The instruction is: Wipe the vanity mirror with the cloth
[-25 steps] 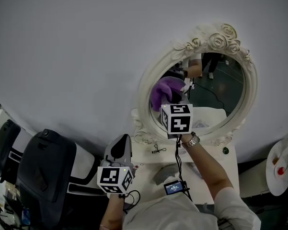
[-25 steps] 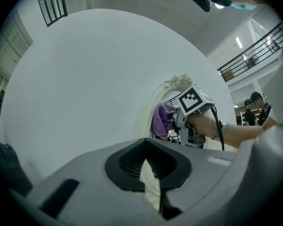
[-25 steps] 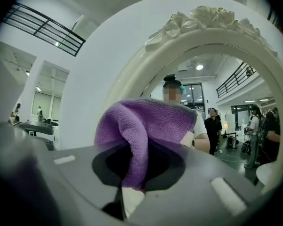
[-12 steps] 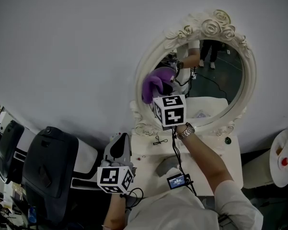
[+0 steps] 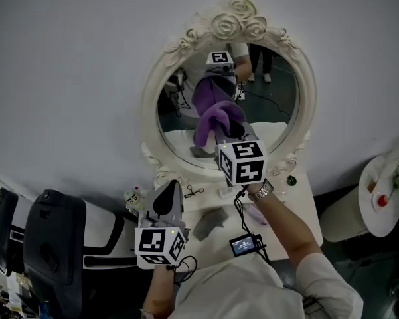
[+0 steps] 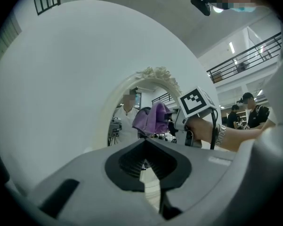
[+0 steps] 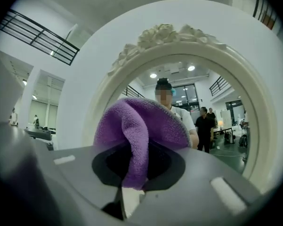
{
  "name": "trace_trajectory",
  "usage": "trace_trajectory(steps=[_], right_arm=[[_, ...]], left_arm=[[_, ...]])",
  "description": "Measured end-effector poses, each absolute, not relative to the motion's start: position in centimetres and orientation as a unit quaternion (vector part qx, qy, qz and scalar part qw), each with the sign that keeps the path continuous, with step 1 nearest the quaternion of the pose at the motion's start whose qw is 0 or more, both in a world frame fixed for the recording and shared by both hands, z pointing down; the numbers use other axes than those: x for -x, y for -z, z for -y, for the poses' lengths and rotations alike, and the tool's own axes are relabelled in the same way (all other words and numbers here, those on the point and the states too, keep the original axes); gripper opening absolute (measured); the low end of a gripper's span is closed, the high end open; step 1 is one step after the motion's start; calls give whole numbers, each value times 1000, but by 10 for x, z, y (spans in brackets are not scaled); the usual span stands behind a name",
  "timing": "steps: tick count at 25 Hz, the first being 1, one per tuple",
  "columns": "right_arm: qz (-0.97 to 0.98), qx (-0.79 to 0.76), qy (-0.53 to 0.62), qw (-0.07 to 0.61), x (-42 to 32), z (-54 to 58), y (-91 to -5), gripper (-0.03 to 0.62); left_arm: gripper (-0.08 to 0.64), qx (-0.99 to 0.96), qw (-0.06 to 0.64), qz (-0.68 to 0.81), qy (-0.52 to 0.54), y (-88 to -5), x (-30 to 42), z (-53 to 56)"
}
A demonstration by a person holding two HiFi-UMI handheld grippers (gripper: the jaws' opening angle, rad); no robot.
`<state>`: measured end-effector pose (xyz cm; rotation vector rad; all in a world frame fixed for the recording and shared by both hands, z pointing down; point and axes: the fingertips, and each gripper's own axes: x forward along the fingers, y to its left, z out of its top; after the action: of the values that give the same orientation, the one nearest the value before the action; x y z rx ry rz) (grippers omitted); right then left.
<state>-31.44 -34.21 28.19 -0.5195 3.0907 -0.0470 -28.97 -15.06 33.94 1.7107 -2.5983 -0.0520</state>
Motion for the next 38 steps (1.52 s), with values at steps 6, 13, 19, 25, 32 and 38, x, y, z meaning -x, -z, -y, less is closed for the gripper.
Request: trace_trajectory(steps=[6, 13, 19, 25, 32, 38], right_arm=[[-969, 246, 20, -32, 240, 426, -322, 58], [-949, 307, 33, -66, 179, 498, -360, 60], [-946, 311, 44, -77, 176, 533, -379, 60], [-952, 299, 45, -39, 182, 537, -379, 58], [-957, 285, 43, -41, 206, 513, -383, 58], [-959, 277, 48, -45, 234, 481, -385, 58]], left_arm=[[0, -591, 14, 806, 26, -344, 246, 209], [0, -616, 20, 787, 31, -351, 211, 256], [0, -608, 29, 792, 37, -358, 204, 272], [0, -584, 55, 809, 34, -379, 217, 260], [0, -572, 71, 817, 24, -394, 232, 235], [0, -562, 73, 823, 23, -394, 253, 203]])
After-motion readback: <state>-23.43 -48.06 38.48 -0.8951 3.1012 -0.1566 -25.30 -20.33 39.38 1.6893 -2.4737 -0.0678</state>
